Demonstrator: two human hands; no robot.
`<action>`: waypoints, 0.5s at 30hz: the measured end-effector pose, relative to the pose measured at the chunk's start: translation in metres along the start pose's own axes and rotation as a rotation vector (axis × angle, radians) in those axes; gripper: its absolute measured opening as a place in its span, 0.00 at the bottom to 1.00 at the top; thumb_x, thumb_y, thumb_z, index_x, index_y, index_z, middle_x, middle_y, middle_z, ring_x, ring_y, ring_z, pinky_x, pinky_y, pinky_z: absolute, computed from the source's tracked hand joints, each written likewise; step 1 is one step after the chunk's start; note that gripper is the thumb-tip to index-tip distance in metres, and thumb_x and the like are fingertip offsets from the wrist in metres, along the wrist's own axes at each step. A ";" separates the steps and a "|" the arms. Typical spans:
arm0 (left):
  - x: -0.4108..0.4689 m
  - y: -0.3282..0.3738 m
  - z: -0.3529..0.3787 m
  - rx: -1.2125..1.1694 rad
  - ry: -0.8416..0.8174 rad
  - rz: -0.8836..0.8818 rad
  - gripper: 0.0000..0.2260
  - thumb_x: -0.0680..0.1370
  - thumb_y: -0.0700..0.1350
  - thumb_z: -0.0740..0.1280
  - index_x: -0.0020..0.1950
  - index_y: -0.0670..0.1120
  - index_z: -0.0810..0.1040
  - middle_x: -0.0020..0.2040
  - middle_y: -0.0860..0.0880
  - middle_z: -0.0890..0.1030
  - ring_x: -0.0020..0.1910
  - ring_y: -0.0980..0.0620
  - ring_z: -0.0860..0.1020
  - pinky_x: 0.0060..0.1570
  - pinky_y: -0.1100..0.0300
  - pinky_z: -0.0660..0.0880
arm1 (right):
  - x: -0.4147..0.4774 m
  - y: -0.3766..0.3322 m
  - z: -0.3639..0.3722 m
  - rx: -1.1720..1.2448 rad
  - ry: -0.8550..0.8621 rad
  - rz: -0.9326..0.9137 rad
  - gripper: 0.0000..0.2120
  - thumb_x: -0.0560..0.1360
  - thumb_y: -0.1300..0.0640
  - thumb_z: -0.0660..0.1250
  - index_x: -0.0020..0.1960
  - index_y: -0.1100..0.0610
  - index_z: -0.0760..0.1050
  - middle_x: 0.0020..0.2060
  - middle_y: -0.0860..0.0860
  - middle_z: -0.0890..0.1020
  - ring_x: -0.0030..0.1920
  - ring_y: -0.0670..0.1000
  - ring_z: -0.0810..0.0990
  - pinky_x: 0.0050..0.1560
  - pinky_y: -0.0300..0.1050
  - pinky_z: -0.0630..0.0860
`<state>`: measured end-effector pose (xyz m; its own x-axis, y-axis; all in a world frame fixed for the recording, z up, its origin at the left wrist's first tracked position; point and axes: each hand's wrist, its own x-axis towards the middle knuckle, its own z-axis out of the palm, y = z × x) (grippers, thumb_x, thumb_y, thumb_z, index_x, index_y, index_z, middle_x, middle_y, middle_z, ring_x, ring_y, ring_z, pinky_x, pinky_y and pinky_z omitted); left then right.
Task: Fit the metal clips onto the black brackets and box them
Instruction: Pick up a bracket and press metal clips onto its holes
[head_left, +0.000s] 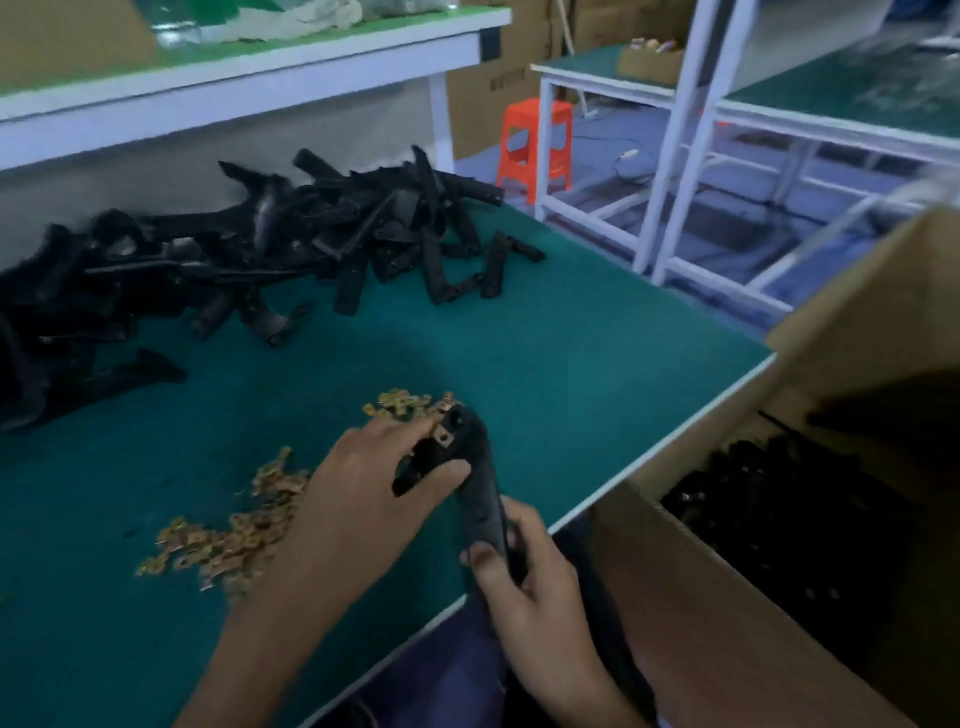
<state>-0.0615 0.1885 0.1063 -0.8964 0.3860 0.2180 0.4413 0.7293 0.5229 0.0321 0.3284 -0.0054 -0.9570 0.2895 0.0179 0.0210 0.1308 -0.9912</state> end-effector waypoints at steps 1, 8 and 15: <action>0.000 0.008 0.008 -0.111 -0.059 -0.007 0.22 0.73 0.60 0.72 0.67 0.64 0.74 0.52 0.66 0.77 0.52 0.63 0.75 0.50 0.71 0.68 | -0.010 0.005 -0.015 0.004 0.048 0.026 0.20 0.74 0.43 0.65 0.66 0.41 0.73 0.45 0.47 0.85 0.46 0.49 0.84 0.48 0.52 0.80; 0.001 0.046 0.061 -0.460 -0.033 -0.019 0.19 0.71 0.42 0.78 0.50 0.66 0.78 0.41 0.59 0.82 0.40 0.59 0.80 0.44 0.67 0.75 | -0.084 0.047 -0.108 0.112 0.369 0.253 0.07 0.78 0.49 0.69 0.54 0.38 0.77 0.45 0.50 0.86 0.47 0.50 0.84 0.47 0.45 0.78; -0.013 0.076 0.090 -0.539 -0.156 0.020 0.05 0.72 0.50 0.76 0.37 0.57 0.82 0.30 0.56 0.81 0.29 0.63 0.77 0.33 0.72 0.71 | -0.053 0.036 -0.215 0.122 0.657 0.329 0.24 0.79 0.47 0.70 0.74 0.46 0.71 0.61 0.45 0.83 0.60 0.47 0.82 0.61 0.56 0.80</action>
<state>-0.0126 0.2893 0.0694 -0.8532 0.5054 0.1291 0.3367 0.3445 0.8763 0.1454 0.5219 -0.0140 -0.5362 0.8077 -0.2450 0.2074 -0.1553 -0.9658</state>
